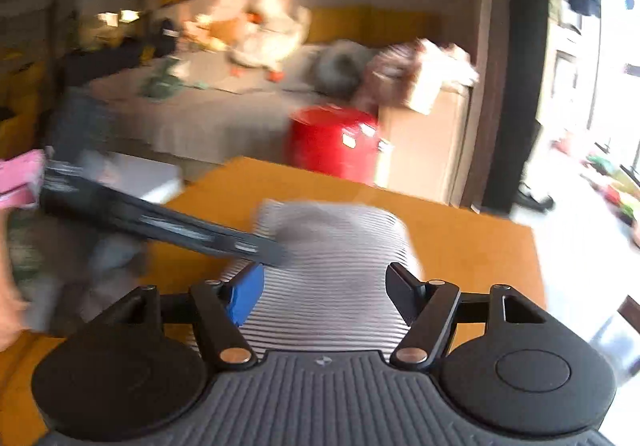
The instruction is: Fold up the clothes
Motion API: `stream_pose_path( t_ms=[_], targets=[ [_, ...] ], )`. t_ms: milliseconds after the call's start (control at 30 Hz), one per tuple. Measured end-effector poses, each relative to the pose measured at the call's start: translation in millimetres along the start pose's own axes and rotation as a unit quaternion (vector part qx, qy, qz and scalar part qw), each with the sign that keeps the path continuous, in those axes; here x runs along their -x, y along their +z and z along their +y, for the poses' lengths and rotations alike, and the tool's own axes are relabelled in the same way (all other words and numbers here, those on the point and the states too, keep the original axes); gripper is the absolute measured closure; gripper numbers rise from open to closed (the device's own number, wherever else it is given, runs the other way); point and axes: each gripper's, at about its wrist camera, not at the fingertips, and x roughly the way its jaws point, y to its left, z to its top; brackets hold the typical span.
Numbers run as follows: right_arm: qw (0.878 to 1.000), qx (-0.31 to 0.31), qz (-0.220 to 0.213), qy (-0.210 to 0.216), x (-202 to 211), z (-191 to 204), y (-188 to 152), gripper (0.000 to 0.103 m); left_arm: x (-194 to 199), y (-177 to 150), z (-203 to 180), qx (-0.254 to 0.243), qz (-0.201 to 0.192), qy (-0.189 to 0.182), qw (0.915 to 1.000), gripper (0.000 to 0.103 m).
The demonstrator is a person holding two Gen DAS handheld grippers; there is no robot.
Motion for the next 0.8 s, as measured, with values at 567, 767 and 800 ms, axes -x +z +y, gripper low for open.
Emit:
stream_pose_path(
  t_ms=[567, 767, 800],
  targets=[
    [0.988, -0.144, 0.026, -0.041, -25.5, -23.3, -46.8, 0.0, 47.9, 18.7, -17.2, -0.007, -0.101, 0.001, 0.9949, 0.042],
    [0.987, -0.155, 0.021, -0.044, -20.1, -21.7, -52.7, 0.0, 25.1, 9.0, -38.0, -0.021, -0.057, -0.04, 0.9974, 0.042],
    [0.987, -0.154, 0.021, -0.045, -20.9, -22.0, -51.5, 0.0, 16.4, 3.3, -36.4, -0.017, -0.042, -0.034, 0.9984, 0.042]
  ],
)
